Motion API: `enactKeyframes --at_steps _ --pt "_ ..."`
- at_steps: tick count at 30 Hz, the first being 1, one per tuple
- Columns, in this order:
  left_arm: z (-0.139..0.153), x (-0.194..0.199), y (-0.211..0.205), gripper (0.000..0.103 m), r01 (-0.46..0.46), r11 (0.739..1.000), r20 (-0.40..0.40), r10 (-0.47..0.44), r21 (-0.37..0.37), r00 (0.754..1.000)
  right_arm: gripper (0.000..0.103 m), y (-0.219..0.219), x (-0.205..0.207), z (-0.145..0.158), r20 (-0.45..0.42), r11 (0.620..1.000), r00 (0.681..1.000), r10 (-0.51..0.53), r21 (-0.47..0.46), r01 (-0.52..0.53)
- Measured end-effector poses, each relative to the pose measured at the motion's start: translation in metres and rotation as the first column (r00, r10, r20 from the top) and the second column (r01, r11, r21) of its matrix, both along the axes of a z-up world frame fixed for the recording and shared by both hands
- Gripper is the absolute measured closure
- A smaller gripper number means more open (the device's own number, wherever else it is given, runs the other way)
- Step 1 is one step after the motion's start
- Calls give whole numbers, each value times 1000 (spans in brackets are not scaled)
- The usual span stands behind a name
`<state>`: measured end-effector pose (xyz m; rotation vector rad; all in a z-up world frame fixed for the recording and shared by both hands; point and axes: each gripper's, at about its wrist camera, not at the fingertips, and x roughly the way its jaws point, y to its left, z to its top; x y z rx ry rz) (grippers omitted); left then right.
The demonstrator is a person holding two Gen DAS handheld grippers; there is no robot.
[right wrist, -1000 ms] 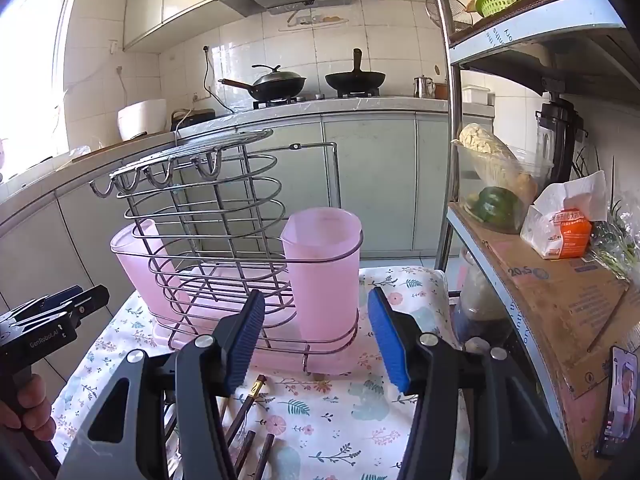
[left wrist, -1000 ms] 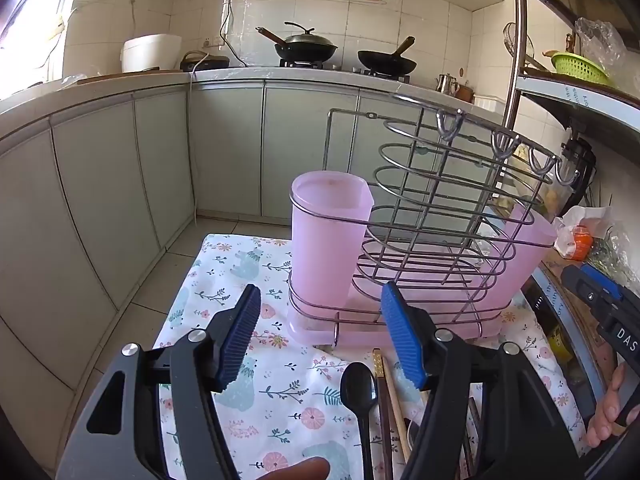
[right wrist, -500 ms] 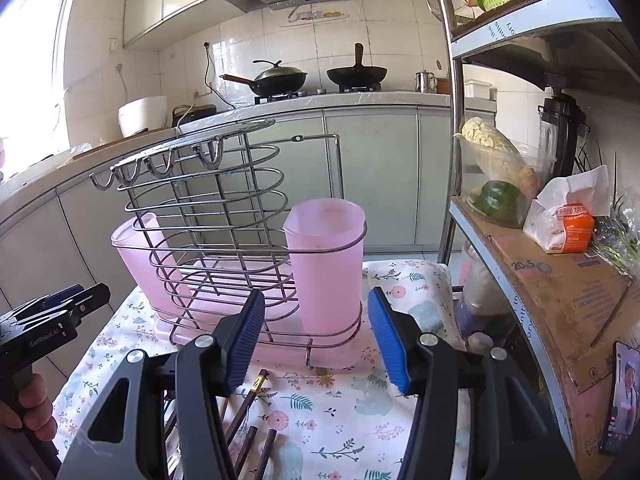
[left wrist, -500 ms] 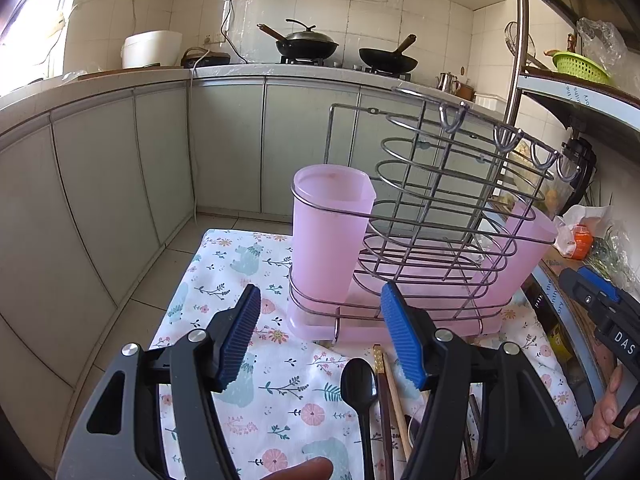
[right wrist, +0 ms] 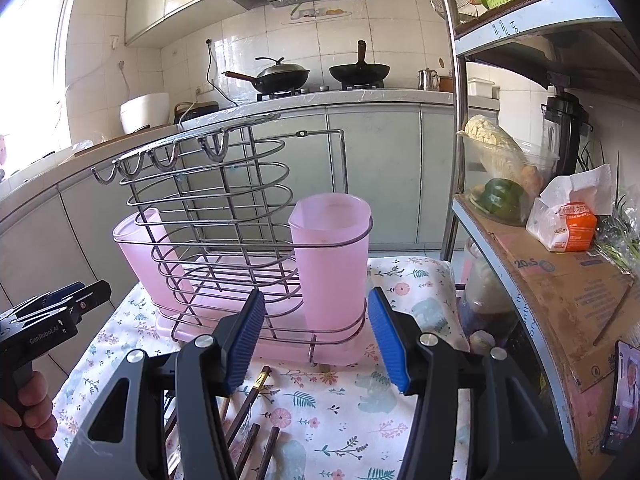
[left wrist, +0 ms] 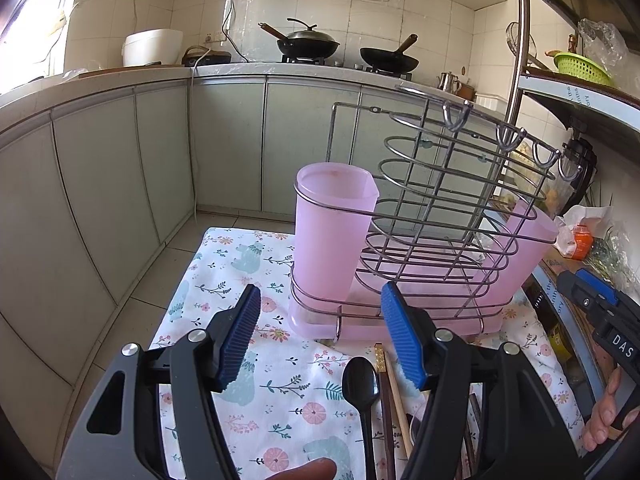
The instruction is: Organize utensils
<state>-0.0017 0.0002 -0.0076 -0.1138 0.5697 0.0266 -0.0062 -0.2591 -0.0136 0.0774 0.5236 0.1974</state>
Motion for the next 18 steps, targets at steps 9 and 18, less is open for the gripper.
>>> enactKeyframes --at_steps 9,18 --pt "0 0 0 40 0 1000 0 0 -1 1000 50 1 0 -1 -2 1000 1000 2 0 -2" --pt "0 0 0 40 0 1000 0 0 0 1000 50 1 0 0 -1 1000 1000 3 0 -3"
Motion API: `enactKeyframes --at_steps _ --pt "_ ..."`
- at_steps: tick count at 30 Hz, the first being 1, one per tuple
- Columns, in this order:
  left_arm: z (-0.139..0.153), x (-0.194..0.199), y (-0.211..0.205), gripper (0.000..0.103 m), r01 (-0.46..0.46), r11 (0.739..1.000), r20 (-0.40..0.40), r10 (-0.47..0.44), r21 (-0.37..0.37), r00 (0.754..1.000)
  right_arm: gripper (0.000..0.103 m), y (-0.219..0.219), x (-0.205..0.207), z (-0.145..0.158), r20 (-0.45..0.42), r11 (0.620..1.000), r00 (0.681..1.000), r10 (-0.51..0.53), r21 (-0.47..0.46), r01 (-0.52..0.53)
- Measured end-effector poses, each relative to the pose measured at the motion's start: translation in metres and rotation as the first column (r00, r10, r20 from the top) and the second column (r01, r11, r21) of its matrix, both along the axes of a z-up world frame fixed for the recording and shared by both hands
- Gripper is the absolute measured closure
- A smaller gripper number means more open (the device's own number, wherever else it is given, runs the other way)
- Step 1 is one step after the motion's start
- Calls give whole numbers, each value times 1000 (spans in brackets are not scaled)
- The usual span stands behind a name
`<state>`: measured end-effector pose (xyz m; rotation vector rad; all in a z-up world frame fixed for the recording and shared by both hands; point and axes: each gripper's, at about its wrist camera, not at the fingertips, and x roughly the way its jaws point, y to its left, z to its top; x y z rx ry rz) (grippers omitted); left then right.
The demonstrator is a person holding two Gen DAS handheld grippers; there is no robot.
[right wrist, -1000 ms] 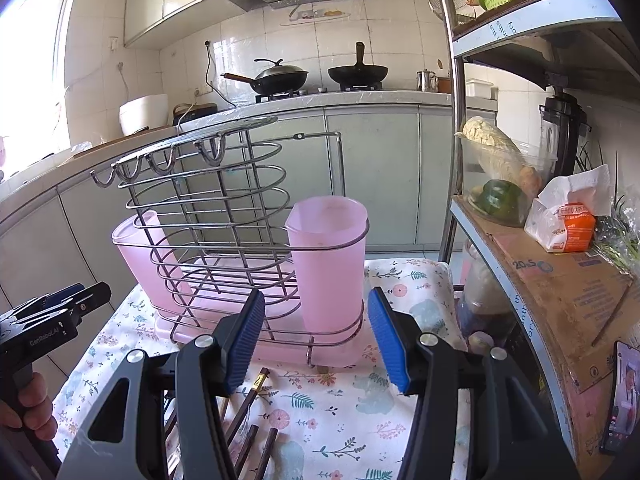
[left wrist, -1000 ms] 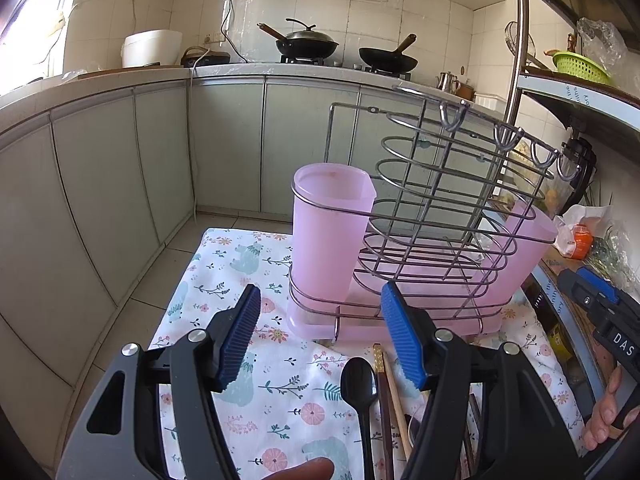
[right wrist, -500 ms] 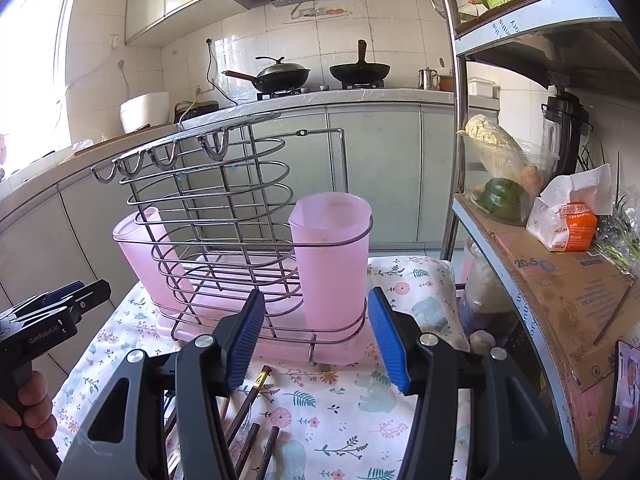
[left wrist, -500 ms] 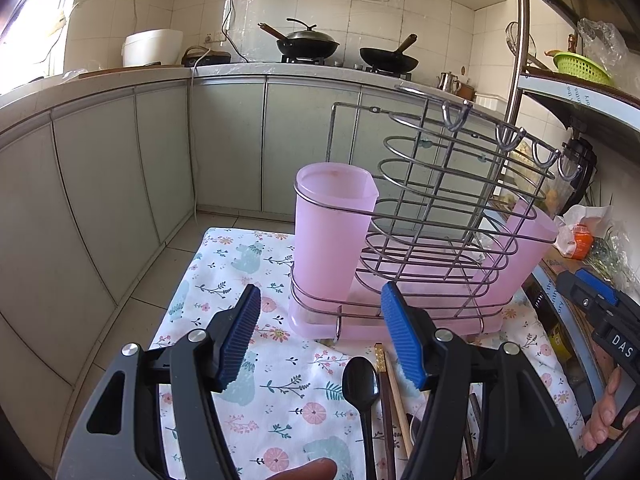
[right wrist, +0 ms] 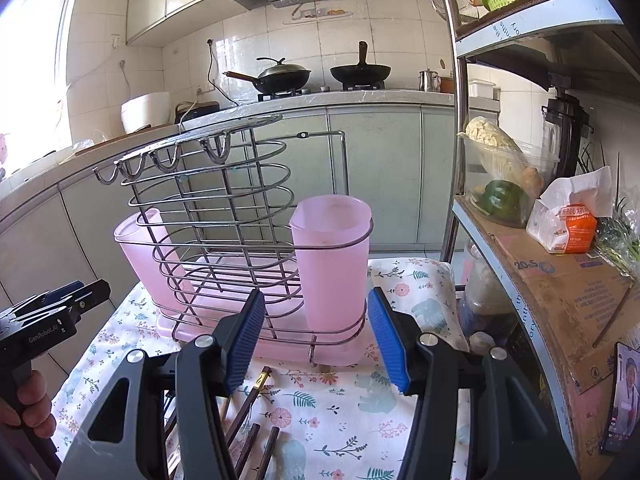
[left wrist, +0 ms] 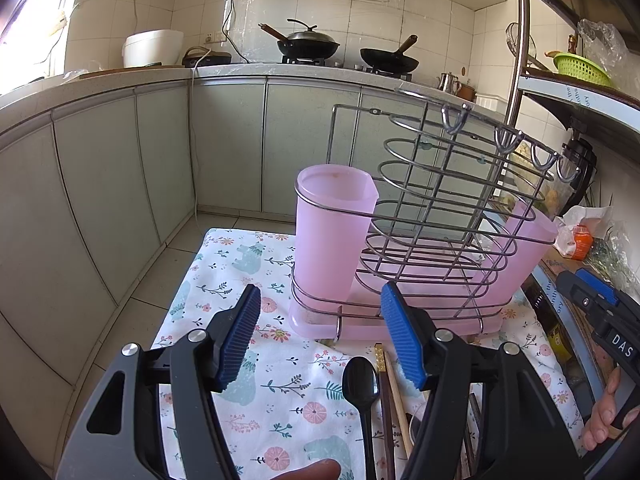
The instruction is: Organize utensils
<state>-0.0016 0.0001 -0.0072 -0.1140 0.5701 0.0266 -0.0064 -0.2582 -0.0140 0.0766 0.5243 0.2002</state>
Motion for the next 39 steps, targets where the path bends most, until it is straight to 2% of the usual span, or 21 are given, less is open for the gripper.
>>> enactKeyframes --at_steps 23,39 --pt "2 -3 2 40 3 1000 3 -3 6 1000 50 -2 -5 7 15 1000 1000 1 3 -1" --pt "3 -1 6 40 14 1000 -25 -13 26 1000 50 -11 6 -7 -55 1000 998 -8 27 10"
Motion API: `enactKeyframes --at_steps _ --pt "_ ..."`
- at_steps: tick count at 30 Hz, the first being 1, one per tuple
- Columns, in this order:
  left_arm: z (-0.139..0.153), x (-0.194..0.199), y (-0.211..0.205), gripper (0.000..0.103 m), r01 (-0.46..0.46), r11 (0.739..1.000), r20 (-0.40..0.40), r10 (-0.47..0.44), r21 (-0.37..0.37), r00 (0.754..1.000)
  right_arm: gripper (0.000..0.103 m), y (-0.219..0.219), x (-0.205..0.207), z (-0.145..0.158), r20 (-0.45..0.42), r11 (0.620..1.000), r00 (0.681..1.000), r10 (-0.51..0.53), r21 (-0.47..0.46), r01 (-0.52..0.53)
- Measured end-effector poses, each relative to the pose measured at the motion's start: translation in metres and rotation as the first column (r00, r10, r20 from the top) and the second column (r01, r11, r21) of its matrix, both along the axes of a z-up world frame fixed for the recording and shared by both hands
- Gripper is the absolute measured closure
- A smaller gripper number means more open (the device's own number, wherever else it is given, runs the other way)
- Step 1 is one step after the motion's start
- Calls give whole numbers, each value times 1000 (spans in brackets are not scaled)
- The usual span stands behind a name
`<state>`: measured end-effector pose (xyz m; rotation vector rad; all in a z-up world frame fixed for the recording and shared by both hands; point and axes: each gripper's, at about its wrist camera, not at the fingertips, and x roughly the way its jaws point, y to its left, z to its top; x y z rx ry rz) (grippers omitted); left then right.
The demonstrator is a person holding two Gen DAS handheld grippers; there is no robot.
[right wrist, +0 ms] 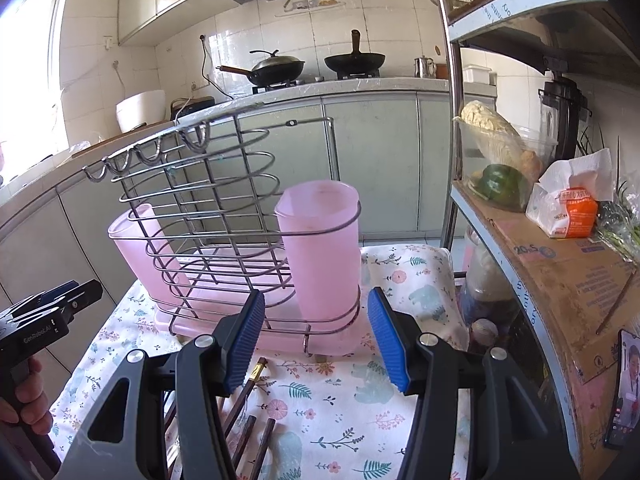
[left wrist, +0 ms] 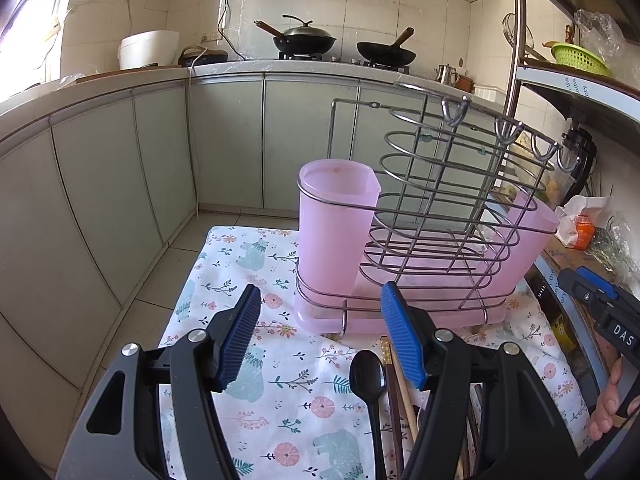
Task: Organize utensils
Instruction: 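Grasp the black spoon with the left gripper while the right gripper grasps a black chopstick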
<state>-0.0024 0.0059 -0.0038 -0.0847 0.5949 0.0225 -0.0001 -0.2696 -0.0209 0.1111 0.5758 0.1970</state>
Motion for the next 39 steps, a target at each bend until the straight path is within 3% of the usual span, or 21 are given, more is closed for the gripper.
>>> enactKeyframes --at_steps 9,11,16,18,20,22,30,35,39 --pt "-10 10 16 40 77 995 -97 -83 -69 992 50 -8 11 -16 -119 1000 993 21 26 -18" --pt "-14 13 18 48 102 990 -144 -115 -96 983 50 -11 15 -22 -170 998 985 36 55 -27" --pt "-31 23 23 63 145 971 -290 -197 -191 937 55 -18 19 -38 -280 992 957 75 121 -42" --pt "-40 27 22 69 147 959 -360 -230 -243 904 57 -21 20 -44 -320 988 943 94 150 -48" --pt "-49 32 19 73 155 948 -417 -264 -278 870 59 -22 21 -52 -374 982 920 119 179 -54" --pt "-58 35 12 73 167 941 -461 -293 -295 838 74 -21 24 -60 -431 974 888 161 216 -72" --pt "-85 45 -11 73 184 935 -570 -333 -305 751 82 -2 30 -91 -575 931 758 308 347 -115" --pt "-96 49 -22 73 192 938 -595 -333 -289 731 82 11 34 -108 -631 916 695 345 389 -101" --pt "-104 50 -28 73 191 944 -617 -321 -269 718 86 19 37 -111 -655 926 675 340 359 -118"
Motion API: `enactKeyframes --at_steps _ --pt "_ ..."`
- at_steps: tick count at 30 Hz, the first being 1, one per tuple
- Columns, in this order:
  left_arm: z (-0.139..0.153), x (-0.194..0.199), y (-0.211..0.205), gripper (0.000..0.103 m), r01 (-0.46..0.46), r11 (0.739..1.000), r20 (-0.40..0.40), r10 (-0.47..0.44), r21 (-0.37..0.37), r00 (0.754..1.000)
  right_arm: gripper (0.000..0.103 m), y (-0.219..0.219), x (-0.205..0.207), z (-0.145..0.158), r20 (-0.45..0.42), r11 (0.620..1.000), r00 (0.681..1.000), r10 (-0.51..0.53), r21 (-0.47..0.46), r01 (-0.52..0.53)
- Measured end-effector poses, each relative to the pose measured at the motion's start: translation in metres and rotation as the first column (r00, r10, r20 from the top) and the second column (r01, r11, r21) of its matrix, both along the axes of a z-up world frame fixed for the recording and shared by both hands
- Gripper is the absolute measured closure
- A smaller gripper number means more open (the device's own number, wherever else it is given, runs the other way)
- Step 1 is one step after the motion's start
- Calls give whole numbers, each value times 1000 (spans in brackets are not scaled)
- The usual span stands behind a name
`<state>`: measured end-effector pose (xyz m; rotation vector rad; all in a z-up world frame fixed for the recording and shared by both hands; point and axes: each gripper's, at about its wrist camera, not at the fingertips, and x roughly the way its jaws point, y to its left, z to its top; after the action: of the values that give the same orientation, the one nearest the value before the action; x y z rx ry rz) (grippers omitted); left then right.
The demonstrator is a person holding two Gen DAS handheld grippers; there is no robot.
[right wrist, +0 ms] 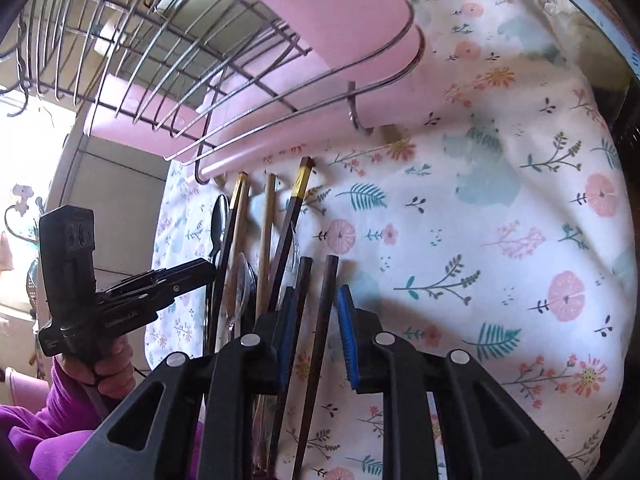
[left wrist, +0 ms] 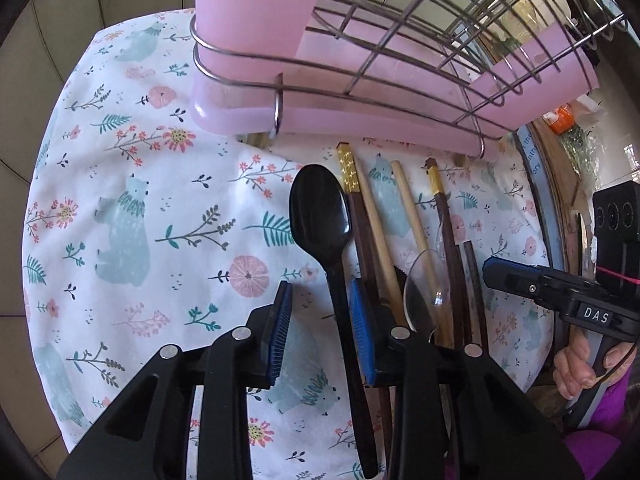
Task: Organize utensils
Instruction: 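Grasp the black spoon with the left gripper while the right gripper grasps a black chopstick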
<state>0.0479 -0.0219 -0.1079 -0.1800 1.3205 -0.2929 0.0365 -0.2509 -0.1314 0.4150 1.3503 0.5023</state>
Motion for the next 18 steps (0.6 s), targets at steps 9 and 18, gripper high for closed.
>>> enactKeyframes --at_steps 9,18 --pt "-3 -1 -8 74 -13 1000 7 13 12 1000 95 11 2 -15 -27 999 1000 12 -33 -12" --pt "0 -12 -1 74 -41 999 44 40 19 998 96 1 -3 -15 -4 1000 1000 -28 -6 28"
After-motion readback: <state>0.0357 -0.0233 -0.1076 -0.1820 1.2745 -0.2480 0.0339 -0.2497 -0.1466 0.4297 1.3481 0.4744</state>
